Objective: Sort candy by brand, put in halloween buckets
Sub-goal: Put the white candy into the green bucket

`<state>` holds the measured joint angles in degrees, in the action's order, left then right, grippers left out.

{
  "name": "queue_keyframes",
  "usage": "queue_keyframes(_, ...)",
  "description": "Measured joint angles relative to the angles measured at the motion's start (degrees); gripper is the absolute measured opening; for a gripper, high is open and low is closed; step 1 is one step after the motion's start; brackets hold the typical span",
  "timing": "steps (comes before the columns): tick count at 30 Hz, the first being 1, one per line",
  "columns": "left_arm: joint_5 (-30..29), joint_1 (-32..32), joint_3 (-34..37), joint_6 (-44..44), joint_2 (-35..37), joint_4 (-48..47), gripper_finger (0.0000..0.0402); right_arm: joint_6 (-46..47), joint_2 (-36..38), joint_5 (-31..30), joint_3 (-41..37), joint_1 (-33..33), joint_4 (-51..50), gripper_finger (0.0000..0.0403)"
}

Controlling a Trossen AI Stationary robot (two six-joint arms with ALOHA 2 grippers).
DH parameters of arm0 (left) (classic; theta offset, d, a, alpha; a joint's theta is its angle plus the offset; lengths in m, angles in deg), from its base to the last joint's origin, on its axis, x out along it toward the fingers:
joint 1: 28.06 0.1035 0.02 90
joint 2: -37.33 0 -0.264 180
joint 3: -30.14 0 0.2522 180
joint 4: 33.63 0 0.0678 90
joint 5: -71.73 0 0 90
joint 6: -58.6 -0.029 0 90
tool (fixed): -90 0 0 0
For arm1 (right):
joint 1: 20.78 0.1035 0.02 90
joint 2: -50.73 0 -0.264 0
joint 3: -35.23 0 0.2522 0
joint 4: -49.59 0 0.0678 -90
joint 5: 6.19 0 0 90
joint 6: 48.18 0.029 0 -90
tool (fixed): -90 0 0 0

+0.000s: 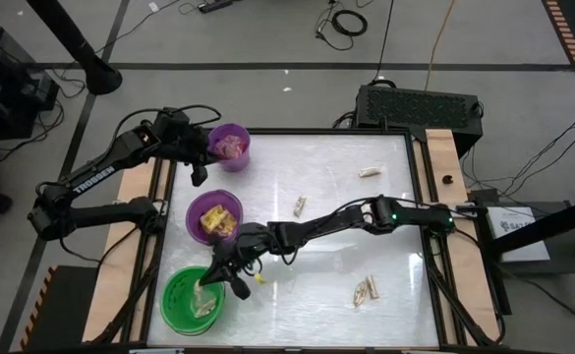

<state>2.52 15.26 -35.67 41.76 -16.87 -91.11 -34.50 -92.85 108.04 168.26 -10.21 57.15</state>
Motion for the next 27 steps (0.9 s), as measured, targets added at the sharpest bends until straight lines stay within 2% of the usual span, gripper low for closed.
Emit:
queue_keyframes(4, 0.00, 0.02, 0.00, 1.29, 0.17, -0.10, 0.0023, 3.59, -0.03, -2.21, 0.43, 0.47, -1.54, 0.0020)
queue_keyframes(10, 0.32, 0.02, 0.00, 1.47, 0.31, 0.44, 0.0023, 6.53, 0.04, -7.40, 0.43, 0.56, -2.25, 0.0069)
queue_keyframes(13, 2.30, 0.02, 0.00, 1.20, 0.45, 1.57, 0.0023, 8.61, 1.07, -7.96, 0.41, 0.16, -3.38, 0.0087)
queue_keyframes(16, 4.68, -0.03, 0.00, 1.27, 0.49, 3.22, 0.0023, 14.89, 3.48, -9.15, 0.39, -0.67, -7.12, 0.0090)
queue_keyframes(19, 7.00, -0.15, 0.00, 1.51, 0.51, 3.81, 0.0023, 20.91, 7.77, -6.84, 0.43, -2.18, -19.60, 0.0091)
queue_keyframes(24, 7.72, -1.08, 0.00, 1.49, 0.69, 4.01, 0.0023, 23.20, 15.46, -4.55, 0.43, -2.32, -49.47, 0.0091)
queue_keyframes(26, 7.74, -1.47, 0.00, 1.65, 0.69, 4.41, 0.0023, 21.66, 18.52, -6.06, 0.43, -1.54, -61.86, 0.0091)
queue_keyframes(27, 7.74, -1.57, 0.00, 2.28, 0.69, 4.45, 0.0023, 20.33, 20.01, -9.05, 0.43, -0.85, -68.04, 0.0091)
